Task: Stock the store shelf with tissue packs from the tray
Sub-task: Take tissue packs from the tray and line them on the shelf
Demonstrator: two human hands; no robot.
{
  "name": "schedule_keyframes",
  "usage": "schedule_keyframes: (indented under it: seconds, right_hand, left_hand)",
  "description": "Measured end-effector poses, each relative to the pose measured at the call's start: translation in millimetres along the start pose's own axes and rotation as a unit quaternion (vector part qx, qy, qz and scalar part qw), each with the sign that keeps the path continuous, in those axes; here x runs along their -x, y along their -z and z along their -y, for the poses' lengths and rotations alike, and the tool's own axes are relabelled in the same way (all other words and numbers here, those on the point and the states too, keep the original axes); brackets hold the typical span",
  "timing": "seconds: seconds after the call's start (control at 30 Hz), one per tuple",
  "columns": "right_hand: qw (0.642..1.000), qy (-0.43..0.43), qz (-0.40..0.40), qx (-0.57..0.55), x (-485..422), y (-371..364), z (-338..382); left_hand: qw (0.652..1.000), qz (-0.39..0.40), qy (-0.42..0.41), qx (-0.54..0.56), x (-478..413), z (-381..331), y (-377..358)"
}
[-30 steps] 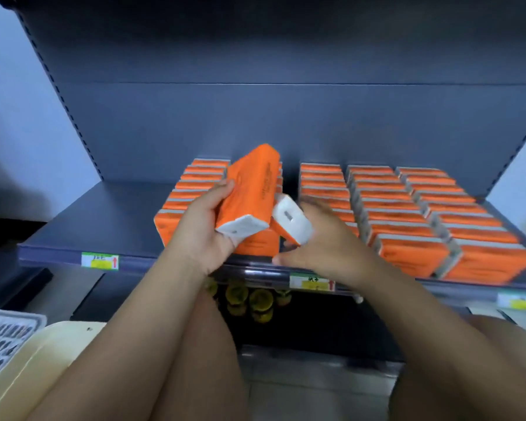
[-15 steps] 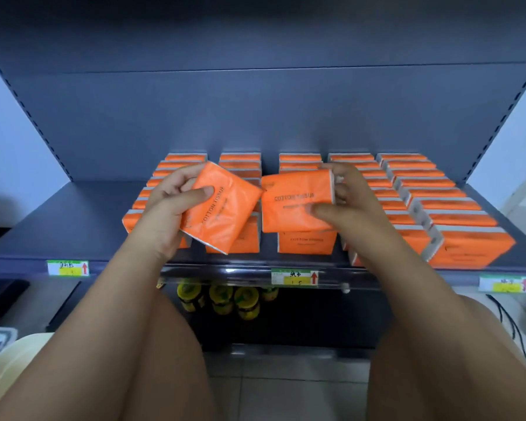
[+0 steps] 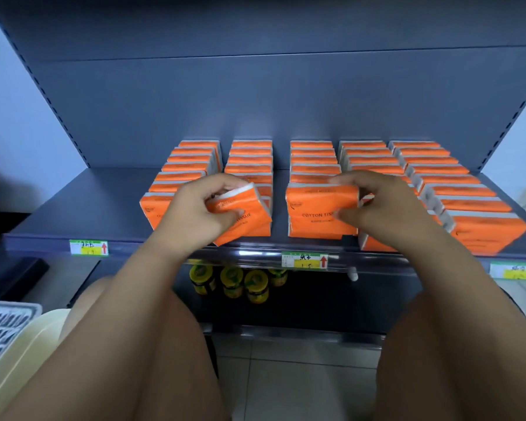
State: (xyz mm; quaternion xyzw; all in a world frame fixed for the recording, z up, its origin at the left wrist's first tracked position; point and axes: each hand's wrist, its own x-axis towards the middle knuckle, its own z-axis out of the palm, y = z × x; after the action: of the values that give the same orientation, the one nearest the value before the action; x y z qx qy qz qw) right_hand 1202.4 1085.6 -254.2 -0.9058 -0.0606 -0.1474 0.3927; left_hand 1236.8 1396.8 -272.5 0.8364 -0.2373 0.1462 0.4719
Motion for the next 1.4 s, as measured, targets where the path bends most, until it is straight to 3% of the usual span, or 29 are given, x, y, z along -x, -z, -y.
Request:
schedule_keyframes:
  seconds: [0.23, 0.57, 0.9, 1.4]
  right_hand:
    - [0.992, -0.003, 0.028, 0.121, 0, -12, -19]
    - [0.970, 0.050, -0.011, 0.237, 1, -23, -23]
    - [0.962, 0.057, -0.017, 0.265, 3, -31, -23]
    - [0.957, 0.061, -0.011, 0.285, 6, -42, -11]
  left_hand:
    - [0.991, 0.033, -0.047, -0.121, -5, 16, -12]
    - [0.958, 0.059, -0.112, -0.256, -7, 29, -29]
    - [0.946, 0.049, -0.134, -0.292, -9, 27, -37]
    - [0.952, 0.038, -0.093, -0.290, -9, 26, -35]
